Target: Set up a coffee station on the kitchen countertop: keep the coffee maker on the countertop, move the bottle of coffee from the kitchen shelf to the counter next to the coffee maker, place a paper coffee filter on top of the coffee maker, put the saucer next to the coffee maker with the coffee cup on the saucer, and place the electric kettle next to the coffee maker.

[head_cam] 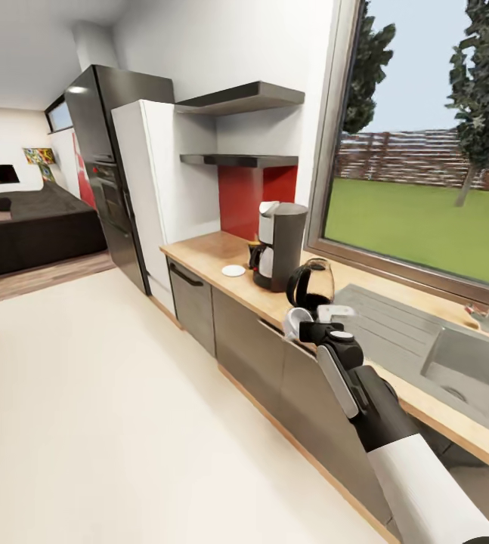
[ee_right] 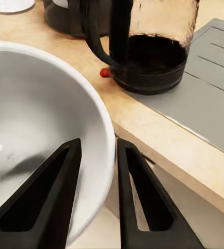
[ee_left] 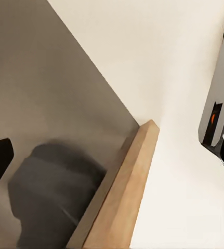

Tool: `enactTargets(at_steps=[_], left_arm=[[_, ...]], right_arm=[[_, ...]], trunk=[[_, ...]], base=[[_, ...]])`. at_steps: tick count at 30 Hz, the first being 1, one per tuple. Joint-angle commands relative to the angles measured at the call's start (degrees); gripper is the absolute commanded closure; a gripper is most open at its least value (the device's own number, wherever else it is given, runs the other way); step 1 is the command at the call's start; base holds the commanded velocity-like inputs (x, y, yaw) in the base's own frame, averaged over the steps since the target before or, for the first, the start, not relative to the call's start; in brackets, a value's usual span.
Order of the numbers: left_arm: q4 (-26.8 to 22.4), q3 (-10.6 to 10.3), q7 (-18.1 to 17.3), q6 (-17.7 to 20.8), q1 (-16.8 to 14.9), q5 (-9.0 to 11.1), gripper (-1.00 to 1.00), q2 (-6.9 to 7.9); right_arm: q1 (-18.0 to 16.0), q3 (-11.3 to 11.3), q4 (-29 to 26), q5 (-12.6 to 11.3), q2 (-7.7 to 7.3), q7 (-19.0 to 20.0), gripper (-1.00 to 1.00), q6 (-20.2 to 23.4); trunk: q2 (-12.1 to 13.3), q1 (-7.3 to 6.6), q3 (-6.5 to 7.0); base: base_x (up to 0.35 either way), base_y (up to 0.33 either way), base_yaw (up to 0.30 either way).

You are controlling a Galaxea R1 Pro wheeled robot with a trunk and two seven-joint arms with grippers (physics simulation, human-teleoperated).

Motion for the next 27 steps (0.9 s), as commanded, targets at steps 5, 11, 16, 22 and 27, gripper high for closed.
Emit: enactTargets(at_steps=[5,11,16,22,27], left_arm=[[0.1,0.5,0.2,-1.4,-0.1,-0.6,-1.00,0.00],[0.2,0.5,0.2,-1.5,-0.1,-0.6,-1.00,-0.04],[0.2,0.5,0.2,-1.5,-0.1,-0.6,-1.00,-0.05],[0.2,0.4,0.2,-1.5,-0.1,-0.6,-1.00,-0.18],[0.2,0.4,0.2,-1.5,-0.1,-0.6,-1.00,-0.22]], right_arm=[[-0.1,0.1,-0.1,-0.7,-0.02,-0.5,1.00,0.1],[-0.1,0.1,-0.1,-0.6,-0.02,-0.5,1.00,0.1],[-0.1,0.1,0.0,-0.7,-0.02,-0.5,1.00,0.1],[-0.1,0.1,0.0,-0.7,-0.02,-0.5,1.00,0.1],[-0.1,0.1,0.0,-0.7,-0.02,-0.5,1.00,0.1]], trunk=[[-0.1,0.03,-0.23],[-0.1,0.03,-0.36],[-0.1,0.03,-0.47],[-0.1,0.03,-0.60],[-0.1,0.03,-0.70]], base=[[0.000,0.000,0.278],[0.005,0.000,0.278],[0.108,0.050,0.278],[0.194,0.221,0.278],[0.272,0.203,0.278]])
